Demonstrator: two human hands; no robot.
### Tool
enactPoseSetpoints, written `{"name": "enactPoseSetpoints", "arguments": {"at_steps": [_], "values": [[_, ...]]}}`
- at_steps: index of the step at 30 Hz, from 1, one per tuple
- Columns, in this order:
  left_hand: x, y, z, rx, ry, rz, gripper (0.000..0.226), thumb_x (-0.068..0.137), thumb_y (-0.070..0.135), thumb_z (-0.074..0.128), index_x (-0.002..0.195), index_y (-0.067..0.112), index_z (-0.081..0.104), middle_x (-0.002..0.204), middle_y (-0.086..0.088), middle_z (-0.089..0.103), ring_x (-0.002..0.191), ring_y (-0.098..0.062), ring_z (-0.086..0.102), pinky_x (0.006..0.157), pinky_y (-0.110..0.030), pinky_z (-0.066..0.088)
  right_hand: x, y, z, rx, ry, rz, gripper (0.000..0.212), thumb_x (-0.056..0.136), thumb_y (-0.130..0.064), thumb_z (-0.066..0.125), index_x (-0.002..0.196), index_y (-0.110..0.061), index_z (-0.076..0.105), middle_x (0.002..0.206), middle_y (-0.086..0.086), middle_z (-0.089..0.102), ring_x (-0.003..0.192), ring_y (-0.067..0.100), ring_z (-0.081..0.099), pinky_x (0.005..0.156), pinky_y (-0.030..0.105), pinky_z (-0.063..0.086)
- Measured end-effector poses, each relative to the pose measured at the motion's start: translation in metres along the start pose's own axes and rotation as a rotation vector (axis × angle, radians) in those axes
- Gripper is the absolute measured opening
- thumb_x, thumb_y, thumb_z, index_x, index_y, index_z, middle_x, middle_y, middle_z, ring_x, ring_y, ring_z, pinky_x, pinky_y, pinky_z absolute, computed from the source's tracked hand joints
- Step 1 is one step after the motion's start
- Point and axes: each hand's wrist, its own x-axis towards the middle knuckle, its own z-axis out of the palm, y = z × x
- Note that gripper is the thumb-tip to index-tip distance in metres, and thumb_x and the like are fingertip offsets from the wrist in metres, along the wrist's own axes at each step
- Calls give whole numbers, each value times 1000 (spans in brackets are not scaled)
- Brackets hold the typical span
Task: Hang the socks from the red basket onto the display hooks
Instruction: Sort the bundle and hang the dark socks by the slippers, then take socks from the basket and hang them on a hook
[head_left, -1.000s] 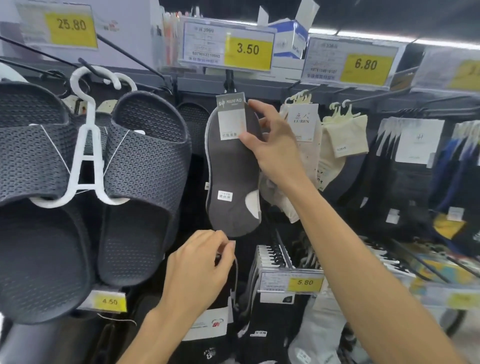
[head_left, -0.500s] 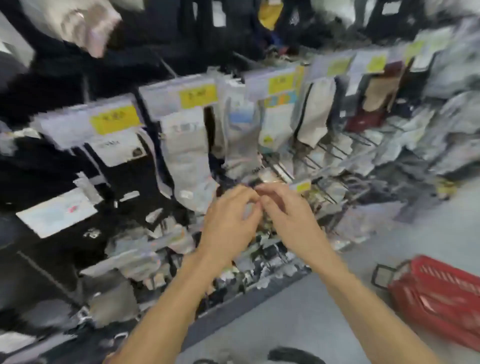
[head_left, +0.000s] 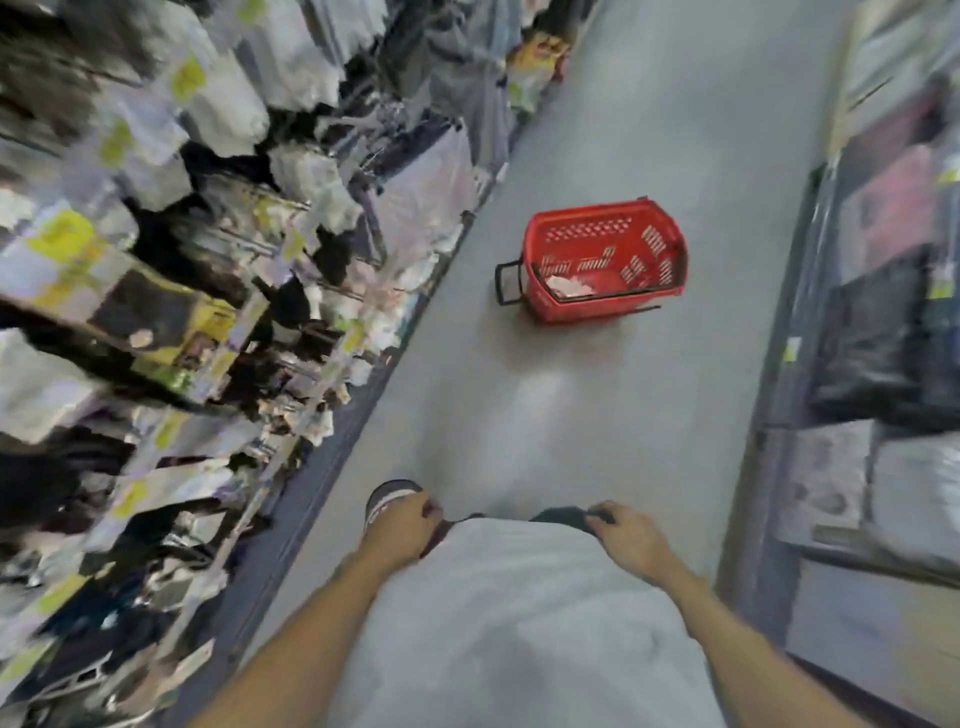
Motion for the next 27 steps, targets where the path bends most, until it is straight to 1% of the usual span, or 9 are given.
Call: {"name": "enactPoseSetpoints", "arguments": {"at_steps": [3, 7, 10, 14, 17, 19, 21, 24, 27], "values": [[30, 46, -20, -21, -7, 65, 23, 100, 22, 54, 111, 9, 69, 113, -11, 70, 107, -30, 62, 89, -36, 47, 16, 14, -19, 39, 1, 22, 25, 98, -30, 52, 116, -20, 66, 121, 5, 68, 112, 26, 61, 89, 30, 44], [73, 84, -32, 6, -35, 81, 15, 96, 13, 54, 98, 11, 69, 106, -8, 70, 101, -29, 63, 89, -38, 49, 48, 18, -50, 56, -33, 51, 20, 95, -26, 52, 107, -19, 67, 111, 2, 71, 103, 21, 62, 88, 32, 47], [113, 120, -41, -35, -38, 87, 20, 95, 11, 55, 109, 13, 70, 118, -5, 67, 109, -25, 61, 93, -32, 46, 83, 18, -81, 25, -76, 63, 23, 95, -27, 51, 111, -19, 66, 115, 2, 70, 105, 20, 62, 86, 29, 46], [190, 177, -67, -43, -76, 86, 21, 96, 16, 53, 108, 18, 70, 119, -1, 68, 107, -22, 62, 93, -32, 49, 142, 10, -135, -10, -109, 106, 26, 98, -24, 49, 117, -17, 64, 121, 4, 68, 110, 22, 62, 85, 27, 44], [258, 220, -100, 30, -193, 42, 19, 98, 23, 48, 104, 21, 67, 118, -2, 69, 99, -20, 62, 90, -34, 50, 190, 1, -188, -11, -110, 186, 25, 97, -20, 47, 112, -13, 65, 119, 8, 69, 107, 25, 62, 83, 28, 44], [305, 247, -124, 98, -279, 43, 20, 99, 28, 48, 104, 18, 64, 117, -8, 69, 99, -24, 63, 85, -34, 49, 229, -12, -230, -9, -132, 160, 26, 96, -19, 49, 116, -13, 65, 123, 8, 67, 112, 26, 62, 88, 29, 45], [352, 275, -149, 166, -318, 38, 25, 99, 31, 48, 109, 16, 65, 119, -11, 69, 106, -28, 64, 88, -34, 48, 274, -30, -273, 72, -154, 82, 27, 95, -16, 52, 119, -17, 67, 125, 3, 67, 114, 22, 62, 97, 28, 44], [420, 317, -178, 139, -263, 39, 32, 101, 34, 48, 120, 15, 64, 129, -14, 66, 118, -32, 60, 98, -38, 47, 339, -57, -327, 262, -57, 97, 28, 95, -17, 56, 122, -12, 66, 116, 6, 70, 104, 22, 65, 94, 28, 47], [487, 352, -185, -5, -153, 28, 30, 101, 33, 52, 120, 16, 67, 130, -12, 66, 118, -31, 60, 99, -38, 47, 413, -74, -361, 406, 34, 72, 26, 94, -11, 56, 117, -12, 66, 113, 10, 71, 106, 26, 66, 96, 41, 50]]}}
